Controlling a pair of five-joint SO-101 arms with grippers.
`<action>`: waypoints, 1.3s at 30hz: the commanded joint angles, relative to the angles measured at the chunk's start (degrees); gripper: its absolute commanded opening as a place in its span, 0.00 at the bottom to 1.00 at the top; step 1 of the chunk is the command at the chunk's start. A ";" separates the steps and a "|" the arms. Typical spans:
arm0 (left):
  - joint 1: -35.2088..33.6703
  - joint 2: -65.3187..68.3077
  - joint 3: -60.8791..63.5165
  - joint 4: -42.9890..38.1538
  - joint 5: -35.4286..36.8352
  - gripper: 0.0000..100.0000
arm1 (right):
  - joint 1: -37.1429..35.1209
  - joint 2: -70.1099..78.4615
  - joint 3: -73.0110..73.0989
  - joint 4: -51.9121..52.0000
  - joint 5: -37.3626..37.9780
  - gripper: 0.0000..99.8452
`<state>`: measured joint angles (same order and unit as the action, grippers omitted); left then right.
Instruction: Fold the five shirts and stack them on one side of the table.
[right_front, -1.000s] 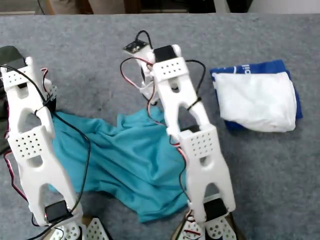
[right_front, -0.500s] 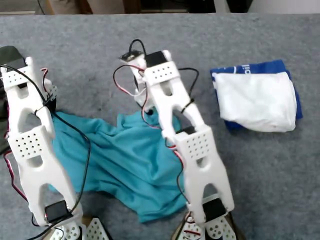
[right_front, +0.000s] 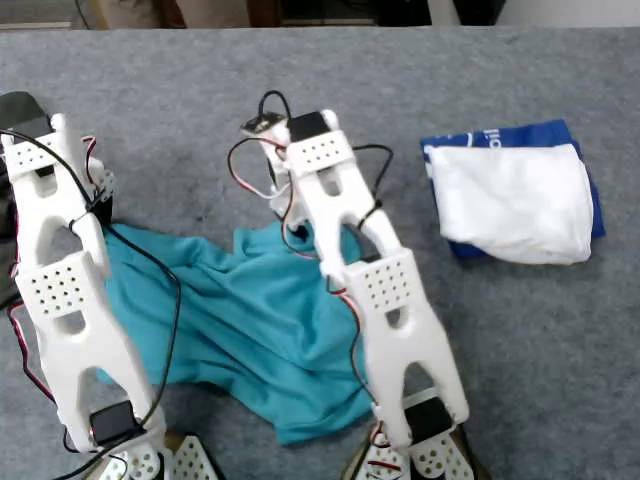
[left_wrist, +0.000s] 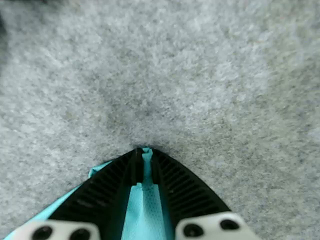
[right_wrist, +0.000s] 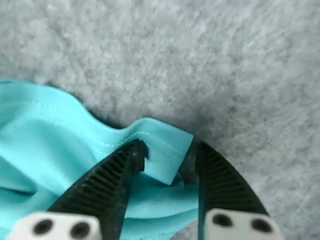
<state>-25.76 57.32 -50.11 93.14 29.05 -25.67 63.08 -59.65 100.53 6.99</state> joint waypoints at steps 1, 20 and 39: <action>0.00 0.22 -0.35 -0.26 -0.44 0.02 | -0.57 1.63 -7.25 -0.62 -0.09 0.19; 0.00 0.22 -0.35 -0.26 -0.44 0.02 | -0.84 -2.86 -14.20 1.85 4.75 0.19; 0.00 0.22 -0.35 -0.26 -0.44 0.02 | -0.75 6.37 -14.55 1.58 -0.44 0.19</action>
<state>-25.76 57.32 -50.11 93.14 29.05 -25.67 69.67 -72.48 101.67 8.04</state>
